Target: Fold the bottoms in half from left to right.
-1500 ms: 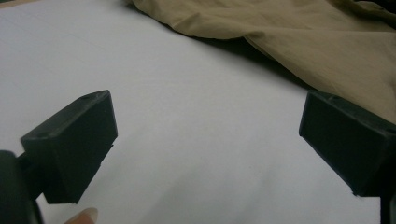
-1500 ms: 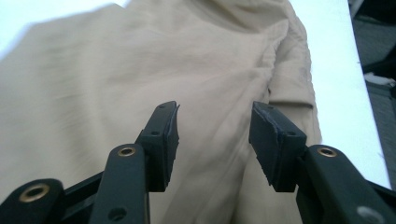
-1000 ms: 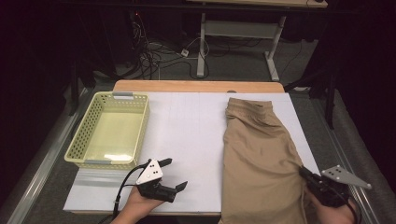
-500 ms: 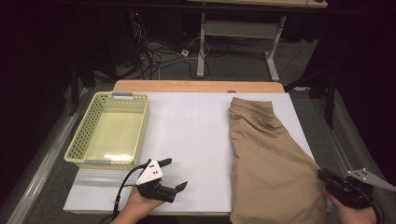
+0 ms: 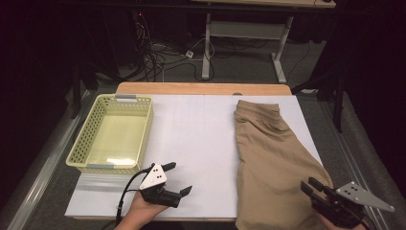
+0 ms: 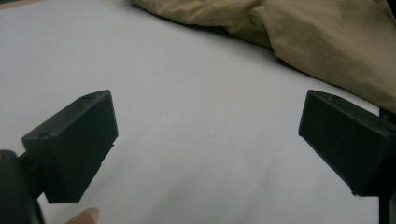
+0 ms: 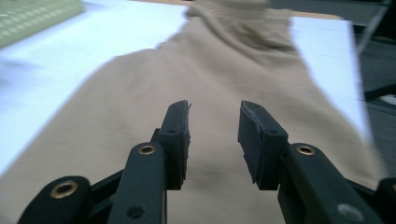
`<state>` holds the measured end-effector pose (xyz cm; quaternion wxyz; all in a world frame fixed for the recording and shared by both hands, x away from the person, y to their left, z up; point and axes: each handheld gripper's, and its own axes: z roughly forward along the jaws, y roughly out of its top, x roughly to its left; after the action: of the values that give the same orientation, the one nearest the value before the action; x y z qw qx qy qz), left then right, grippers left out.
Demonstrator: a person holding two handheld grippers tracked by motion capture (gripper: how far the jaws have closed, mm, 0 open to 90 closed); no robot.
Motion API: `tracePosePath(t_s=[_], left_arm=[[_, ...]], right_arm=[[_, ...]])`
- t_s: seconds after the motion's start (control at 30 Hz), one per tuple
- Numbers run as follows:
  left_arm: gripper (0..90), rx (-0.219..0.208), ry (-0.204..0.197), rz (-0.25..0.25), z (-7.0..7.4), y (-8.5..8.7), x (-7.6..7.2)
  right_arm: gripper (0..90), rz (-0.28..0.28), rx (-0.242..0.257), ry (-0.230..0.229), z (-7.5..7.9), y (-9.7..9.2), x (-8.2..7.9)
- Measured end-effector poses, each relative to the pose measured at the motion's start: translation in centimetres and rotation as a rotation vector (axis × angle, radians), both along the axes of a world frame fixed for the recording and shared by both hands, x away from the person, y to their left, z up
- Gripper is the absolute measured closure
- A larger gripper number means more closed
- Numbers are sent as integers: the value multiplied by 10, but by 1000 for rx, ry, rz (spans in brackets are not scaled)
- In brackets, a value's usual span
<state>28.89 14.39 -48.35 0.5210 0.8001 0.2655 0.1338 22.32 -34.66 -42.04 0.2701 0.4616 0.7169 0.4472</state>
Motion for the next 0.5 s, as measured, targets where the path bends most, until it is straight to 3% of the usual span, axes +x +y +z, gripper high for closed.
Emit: tracePosePath(t_s=[0.1, 0.2, 0.33, 0.4, 0.5], left_arm=[[41, -2, 0, -2, 0, 0, 0], [41, -3, -3, -6, 0, 0, 0], [41, -5, -1, -12, 0, 0, 0], [41, -6, 1, -13, 0, 1, 0], [41, -5, 3, -14, 0, 0, 0]], right_arm=[[644, 44, 21, 13, -10, 19, 1], [645, 93, 32, 38, -30, 39, 1], [645, 169, -21, 85, -45, 61, 1], [644, 203, -14, 95, -48, 70, -1], [639, 248, -47, 88, -48, 85, -5]])
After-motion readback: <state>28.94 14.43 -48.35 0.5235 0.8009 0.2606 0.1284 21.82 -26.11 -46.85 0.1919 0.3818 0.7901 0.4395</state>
